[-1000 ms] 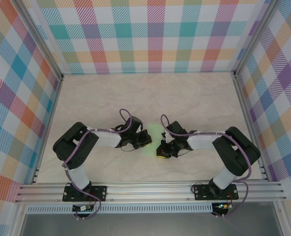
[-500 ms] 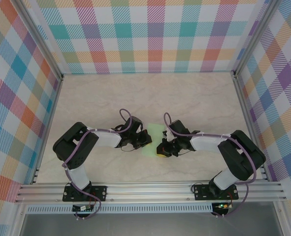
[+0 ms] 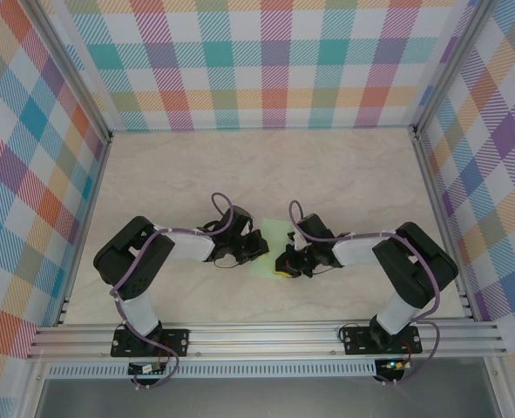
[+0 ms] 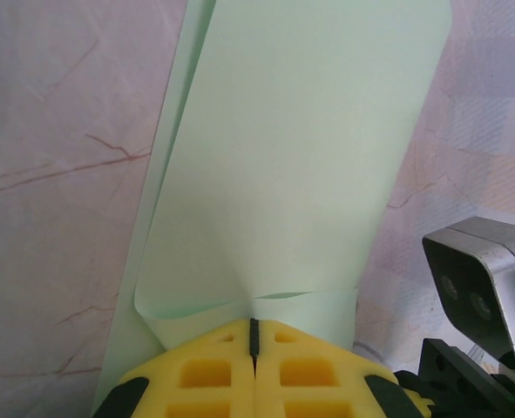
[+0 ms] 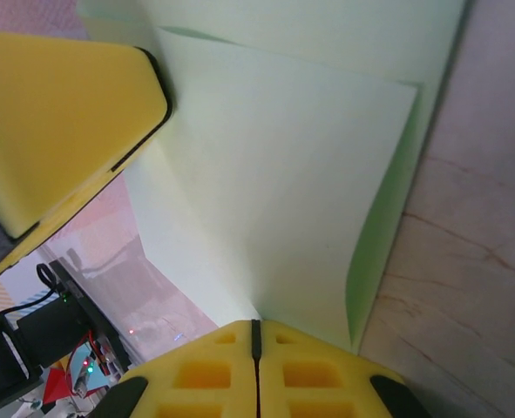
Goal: Fold a paper plane with a square sheet of paper (pick it up from the middle)
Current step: Fold the triangle a second time at the center of the table.
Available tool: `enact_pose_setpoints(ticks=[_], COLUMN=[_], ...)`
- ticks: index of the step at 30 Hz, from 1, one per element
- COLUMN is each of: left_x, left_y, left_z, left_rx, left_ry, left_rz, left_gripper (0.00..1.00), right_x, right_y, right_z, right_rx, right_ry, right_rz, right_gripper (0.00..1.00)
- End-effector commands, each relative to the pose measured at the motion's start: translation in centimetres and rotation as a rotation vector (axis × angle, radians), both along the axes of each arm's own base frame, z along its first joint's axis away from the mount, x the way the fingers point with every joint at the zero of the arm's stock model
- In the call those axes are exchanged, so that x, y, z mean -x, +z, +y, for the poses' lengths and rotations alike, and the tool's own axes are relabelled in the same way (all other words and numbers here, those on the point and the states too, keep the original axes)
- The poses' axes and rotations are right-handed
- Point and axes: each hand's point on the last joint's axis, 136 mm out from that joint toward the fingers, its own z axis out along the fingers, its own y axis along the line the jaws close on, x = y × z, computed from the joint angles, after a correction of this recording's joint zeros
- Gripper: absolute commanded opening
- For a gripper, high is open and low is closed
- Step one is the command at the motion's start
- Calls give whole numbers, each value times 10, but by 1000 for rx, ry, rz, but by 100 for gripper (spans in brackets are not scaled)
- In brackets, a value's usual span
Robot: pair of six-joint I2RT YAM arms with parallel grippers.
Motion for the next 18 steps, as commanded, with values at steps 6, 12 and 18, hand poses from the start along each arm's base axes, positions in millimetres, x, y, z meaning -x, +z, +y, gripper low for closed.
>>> enact_pose_setpoints(ticks=[6, 12, 18], left_x=[21, 21, 20], left_y=[-29, -29, -28], left_z=[19, 18, 17], left_rx=[-129, -127, -124], left_ry=[-5, -5, -7], left_rz=[68, 68, 69], left_gripper=[0, 0, 0], right_x=[26, 30, 38], right_y=[-14, -10, -17], right_z=[-19, -20, -27], right_rx=[34, 11, 44], right_ry=[5, 18, 40], right_rz=[52, 36, 51], right_gripper=[8, 9, 9])
